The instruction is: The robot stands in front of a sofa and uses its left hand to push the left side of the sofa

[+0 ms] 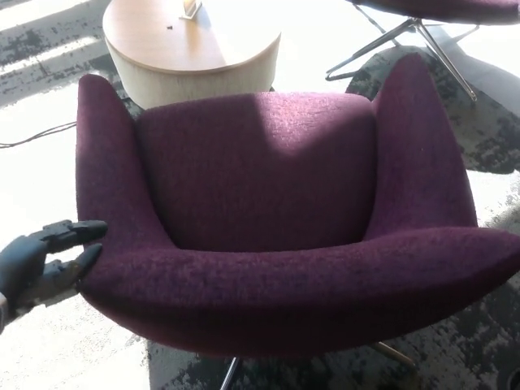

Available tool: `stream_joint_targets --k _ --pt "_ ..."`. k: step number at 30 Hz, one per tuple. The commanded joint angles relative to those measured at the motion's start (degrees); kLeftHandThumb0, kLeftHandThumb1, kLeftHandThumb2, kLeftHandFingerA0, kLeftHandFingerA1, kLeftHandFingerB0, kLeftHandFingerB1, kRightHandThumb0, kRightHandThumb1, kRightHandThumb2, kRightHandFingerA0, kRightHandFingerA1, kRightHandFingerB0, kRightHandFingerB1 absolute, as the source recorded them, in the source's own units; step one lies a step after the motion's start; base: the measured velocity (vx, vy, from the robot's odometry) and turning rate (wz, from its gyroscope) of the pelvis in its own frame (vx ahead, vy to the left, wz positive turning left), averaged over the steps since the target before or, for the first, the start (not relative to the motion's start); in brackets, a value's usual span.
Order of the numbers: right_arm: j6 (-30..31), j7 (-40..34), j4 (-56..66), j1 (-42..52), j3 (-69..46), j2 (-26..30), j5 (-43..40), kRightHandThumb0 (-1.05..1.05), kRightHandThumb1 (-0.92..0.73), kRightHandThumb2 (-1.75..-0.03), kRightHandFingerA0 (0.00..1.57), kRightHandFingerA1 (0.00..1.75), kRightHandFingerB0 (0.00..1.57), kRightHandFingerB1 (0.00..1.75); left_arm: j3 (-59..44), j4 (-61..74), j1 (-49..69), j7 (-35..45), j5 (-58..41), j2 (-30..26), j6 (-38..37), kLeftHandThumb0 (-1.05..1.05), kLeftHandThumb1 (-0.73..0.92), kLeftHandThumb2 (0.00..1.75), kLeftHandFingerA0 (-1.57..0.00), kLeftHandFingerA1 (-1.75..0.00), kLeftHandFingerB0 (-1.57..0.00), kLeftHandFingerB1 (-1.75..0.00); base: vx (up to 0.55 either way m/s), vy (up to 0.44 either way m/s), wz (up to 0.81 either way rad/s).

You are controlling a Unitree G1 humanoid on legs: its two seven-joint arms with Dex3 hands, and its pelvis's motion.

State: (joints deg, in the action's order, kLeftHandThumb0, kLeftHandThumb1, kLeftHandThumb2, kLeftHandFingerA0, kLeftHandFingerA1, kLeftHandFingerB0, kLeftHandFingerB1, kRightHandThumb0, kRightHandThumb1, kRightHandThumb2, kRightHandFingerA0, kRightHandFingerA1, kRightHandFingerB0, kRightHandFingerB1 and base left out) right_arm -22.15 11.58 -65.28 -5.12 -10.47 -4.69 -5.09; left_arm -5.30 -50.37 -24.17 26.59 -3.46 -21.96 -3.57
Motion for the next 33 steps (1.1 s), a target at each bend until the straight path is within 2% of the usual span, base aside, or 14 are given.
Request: stream_joint_targets --k 1,6,15,16,24,27,30,33 --pt "0.3 0.2 -0.3 -0.1 -0.5 0.6 -0.7 -0.66 -0.68 -0.61 0.83 0.49 0.74 0.43 -2.8 -1.7 -0.1 1.8 -2.2 -1.9 -1.3 -0.77 0.83 0.65 -0.31 -0.47 -0.26 -0.38 0.0 0.0 0.0" --pt "0.4 0.7 -0.5 0.4 -0.6 0.6 -0.8 -0.64 -0.68 -0.61 0.81 0.49 0.74 0.43 -5.8 -1.7 1.3 4.0 -3.8 -3.1 -1.9 -0.76 0.85 0.64 -0.26 -0.46 -0.22 -0.37 0.0 0.0 0.0" --pt "0.0 1.6 -0.6 0.8 -1.2 0.7 -1.0 -0.64 -0.66 -0.61 0.84 0.49 0.74 0.43 -8.8 -1.7 3.6 5.4 -4.8 -4.4 -3.8 -0.81 0.86 0.66 -0.25 -0.48 -0.22 -0.38 0.0 0.0 0.0" --pt "0.2 1.7 -0.6 1.0 -1.2 0.8 -1.0 -0.65 -0.67 -0.61 0.83 0.49 0.72 0.42 -8.9 -1.9 4.2 5.4 -4.7 -4.5 -4.1 -0.39 0.5 1.11 -0.06 -0.52 0.0 -0.48 0.0 0.0 0.0" --pt "0.3 2.1 -1.1 1.4 -1.4 0.9 -0.9 -0.66 -0.65 -0.61 0.81 0.49 0.73 0.43 -11.5 -2.2 8.6 5.0 -6.3 -3.5 -3.8 -0.39 0.52 1.12 -0.06 -0.52 0.0 -0.48 0.0 0.0 0.0" --pt "-0.8 1.7 -1.3 2.8 -1.1 0.6 -0.3 -0.63 -0.69 -0.62 0.79 0.49 0.73 0.43 -14.5 -2.9 16.6 5.2 -9.9 2.4 -5.0 -0.38 0.57 1.15 -0.08 -0.53 -0.01 -0.49 0.0 0.0 -0.03" --pt "-0.8 2.1 -1.5 3.2 -0.8 0.8 -0.1 -0.63 -0.7 -0.62 0.77 0.49 0.72 0.43 -14.9 -3.3 19.2 5.8 -9.8 4.7 -6.6 -0.36 0.6 1.17 -0.09 -0.54 -0.02 -0.49 0.0 0.0 0.02" --pt "-0.7 2.2 -2.1 3.6 -0.7 0.9 0.0 -0.66 -0.66 -0.61 0.83 0.51 0.74 0.44 -14.7 -3.8 21.8 5.9 -9.4 6.8 -7.7 -0.36 0.6 1.17 -0.07 -0.52 -0.01 -0.49 0.0 0.0 0.0"
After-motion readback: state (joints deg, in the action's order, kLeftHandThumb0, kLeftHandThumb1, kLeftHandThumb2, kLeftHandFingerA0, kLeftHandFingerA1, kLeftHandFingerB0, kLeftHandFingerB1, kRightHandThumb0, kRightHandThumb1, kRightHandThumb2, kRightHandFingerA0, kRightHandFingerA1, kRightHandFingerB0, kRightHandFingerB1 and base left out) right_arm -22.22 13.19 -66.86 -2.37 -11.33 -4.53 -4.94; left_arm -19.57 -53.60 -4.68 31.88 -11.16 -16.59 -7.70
